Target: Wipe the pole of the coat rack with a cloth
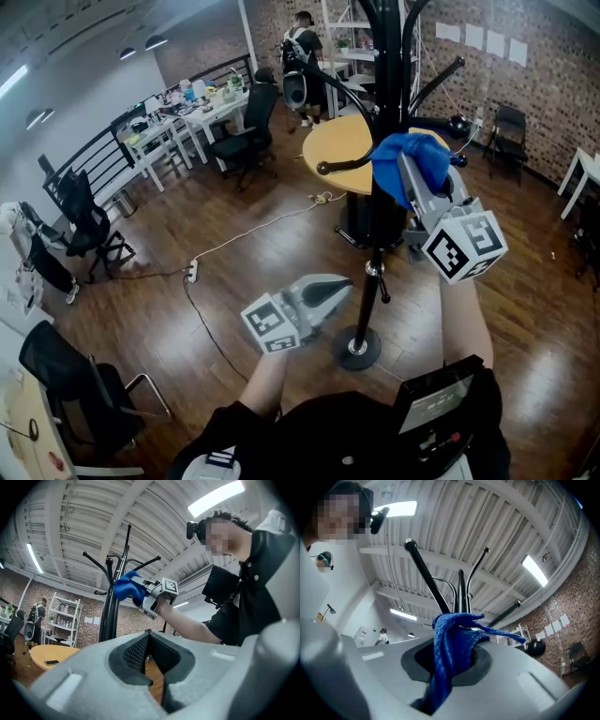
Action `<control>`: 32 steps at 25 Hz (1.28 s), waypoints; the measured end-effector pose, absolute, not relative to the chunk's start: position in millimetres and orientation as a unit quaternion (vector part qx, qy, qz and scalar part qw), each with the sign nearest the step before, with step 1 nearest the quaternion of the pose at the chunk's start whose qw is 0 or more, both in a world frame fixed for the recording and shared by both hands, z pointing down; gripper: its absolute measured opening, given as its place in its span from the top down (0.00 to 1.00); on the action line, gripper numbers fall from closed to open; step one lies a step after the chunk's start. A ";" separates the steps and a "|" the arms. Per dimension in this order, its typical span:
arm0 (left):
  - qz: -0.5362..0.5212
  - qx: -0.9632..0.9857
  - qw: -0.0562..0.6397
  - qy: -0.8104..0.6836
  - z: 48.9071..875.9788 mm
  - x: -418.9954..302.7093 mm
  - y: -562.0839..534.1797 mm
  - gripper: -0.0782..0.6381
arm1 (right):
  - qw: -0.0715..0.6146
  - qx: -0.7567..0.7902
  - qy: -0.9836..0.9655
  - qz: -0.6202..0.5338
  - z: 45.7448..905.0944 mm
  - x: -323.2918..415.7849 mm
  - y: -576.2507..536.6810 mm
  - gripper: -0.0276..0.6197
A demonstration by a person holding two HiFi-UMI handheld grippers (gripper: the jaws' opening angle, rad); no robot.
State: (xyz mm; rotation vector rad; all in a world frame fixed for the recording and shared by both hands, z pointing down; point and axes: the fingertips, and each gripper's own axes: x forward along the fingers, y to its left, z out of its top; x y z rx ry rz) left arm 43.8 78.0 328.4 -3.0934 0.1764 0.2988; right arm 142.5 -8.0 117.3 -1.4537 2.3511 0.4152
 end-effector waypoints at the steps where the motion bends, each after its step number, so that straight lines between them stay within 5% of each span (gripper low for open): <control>1: 0.095 -0.994 0.014 0.057 329.0 43.4 78.4 0.90 | 0.154 -0.520 0.830 0.127 135.3 143.9 -21.4 0.90; 16: 0.092 -0.994 -0.002 0.055 338.0 49.4 72.7 0.90 | -0.112 -0.487 0.832 -0.241 467.6 151.1 -30.5 0.90; 25: 0.096 -0.993 -0.003 0.066 340.5 41.0 68.9 0.90 | -0.078 -0.405 0.858 -0.307 461.1 136.6 8.1 0.90; 29: 0.099 -0.993 -0.001 0.068 338.0 40.2 68.7 0.90 | -0.069 -0.492 0.837 -0.230 463.6 144.2 -28.6 0.90; 32: 0.101 -0.992 0.002 0.071 334.4 35.8 71.4 0.90 | 0.002 -0.522 0.837 -0.165 412.4 150.5 -40.0 0.90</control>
